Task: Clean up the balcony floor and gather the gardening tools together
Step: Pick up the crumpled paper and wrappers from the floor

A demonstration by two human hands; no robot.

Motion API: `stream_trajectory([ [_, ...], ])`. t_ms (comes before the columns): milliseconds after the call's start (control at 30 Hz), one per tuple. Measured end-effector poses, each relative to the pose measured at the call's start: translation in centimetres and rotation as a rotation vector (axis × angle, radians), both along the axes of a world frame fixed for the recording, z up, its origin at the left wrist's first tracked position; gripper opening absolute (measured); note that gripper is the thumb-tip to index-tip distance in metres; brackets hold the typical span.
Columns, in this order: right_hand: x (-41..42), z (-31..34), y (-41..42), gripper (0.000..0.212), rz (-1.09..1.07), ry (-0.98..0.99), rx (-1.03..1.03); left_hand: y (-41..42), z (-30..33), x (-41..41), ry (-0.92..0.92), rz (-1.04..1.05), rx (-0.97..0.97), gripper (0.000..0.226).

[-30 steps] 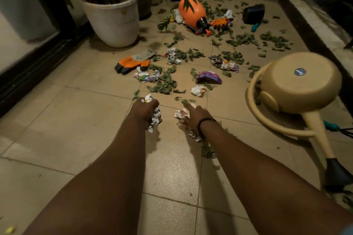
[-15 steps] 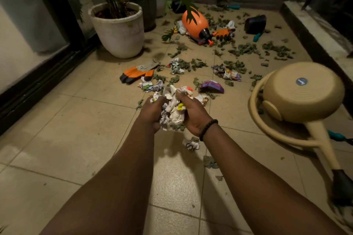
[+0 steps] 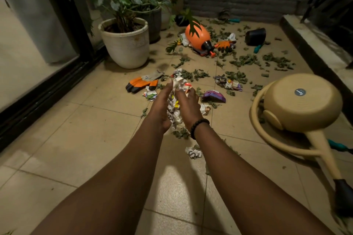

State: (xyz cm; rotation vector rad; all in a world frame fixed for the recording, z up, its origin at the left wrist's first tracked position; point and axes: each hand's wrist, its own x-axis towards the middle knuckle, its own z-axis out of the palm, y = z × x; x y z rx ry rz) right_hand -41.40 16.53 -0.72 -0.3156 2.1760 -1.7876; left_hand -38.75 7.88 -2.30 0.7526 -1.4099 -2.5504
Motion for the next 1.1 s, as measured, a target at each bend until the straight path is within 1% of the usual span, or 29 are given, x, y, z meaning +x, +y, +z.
stream_trajectory([
  [67, 0.2, 0.1, -0.2, 0.063, 0.011, 0.080, 0.073, -0.3, -0.1, -0.3, -0.003, -0.008, -0.089, 0.082],
  [100, 0.4, 0.3, -0.2, 0.062, 0.007, 0.098, 0.097, -0.2, 0.2, -0.2, 0.011, -0.013, -0.117, 0.076],
  [167, 0.8, 0.6, -0.2, 0.067, 0.014, 0.103, 0.104, 0.0, 0.5, -0.2, 0.034, -0.007, -0.146, 0.056],
  [233, 0.8, 0.9, -0.1, 0.074, 0.030, 0.081, 0.108, 0.0, 0.6, -0.3, 0.028, 0.033, -0.186, 0.038],
  [267, 0.7, 1.0, -0.2, 0.074, 0.030, 0.055, 0.110, 0.2, 0.8, -0.2, 0.033, 0.064, -0.194, 0.034],
  [333, 1.0, 1.7, -0.6, 0.068, 0.010, -0.023, 0.097, 0.2, 0.8, -0.5, 0.043, 0.116, -0.190, 0.033],
  [433, 1.4, 1.8, -1.5, 0.061, -0.071, -0.117, -0.002, 0.8, 1.2, -0.6, 0.096, 0.180, -0.210, 0.022],
  [500, 1.5, 1.9, -1.1, 0.047, -0.106, -0.129, -0.082, 0.9, 1.0, -0.8, 0.111, 0.179, -0.235, 0.029],
  [600, 0.7, 1.6, -0.2, 0.050, -0.134, -0.021, -0.205, 1.6, 1.6, -0.4, 0.116, 0.132, -0.248, 0.036],
  [633, 0.4, 1.6, 0.0, 0.047, -0.132, 0.034, -0.229, 1.9, 1.8, -0.5, 0.126, 0.125, -0.238, 0.036],
  [733, -0.1, 2.3, -0.4, 0.034, -0.155, 0.117, -0.247, 3.0, 3.2, -0.7, 0.145, 0.172, -0.237, 0.028],
  [767, -0.3, 2.6, -0.6, 0.036, -0.181, 0.166, -0.200, 3.1, 3.5, -1.0, 0.159, 0.170, -0.217, 0.030],
  [833, -1.4, 3.1, -0.7, 0.044, -0.229, 0.263, -0.014, 3.4, 4.2, -1.4, 0.179, 0.120, -0.173, 0.050],
  [867, -2.0, 3.2, -0.6, 0.047, -0.243, 0.265, 0.093, 3.6, 4.5, -1.4, 0.173, 0.106, -0.192, 0.056],
  [900, -2.5, 3.3, -0.5, 0.050, -0.249, 0.228, 0.162, 3.7, 4.8, -1.4, 0.167, 0.113, -0.230, 0.054],
  [933, -2.8, 3.3, -0.5, 0.055, -0.239, 0.171, 0.179, 3.8, 5.1, -1.4, 0.171, 0.128, -0.263, 0.049],
  [1000, -2.6, 3.6, -0.8, 0.069, -0.185, 0.054, 0.091, 3.8, 5.2, -1.6, 0.174, 0.169, -0.306, 0.050],
  [1067, -2.7, 3.7, -1.3, 0.098, -0.179, -0.109, -0.086, 3.7, 5.4, -1.7, 0.173, 0.214, -0.372, 0.062],
  [1100, -3.2, 3.2, -1.5, 0.113, -0.178, -0.189, -0.163, 3.5, 5.4, -1.9, 0.159, 0.231, -0.400, 0.063],
])
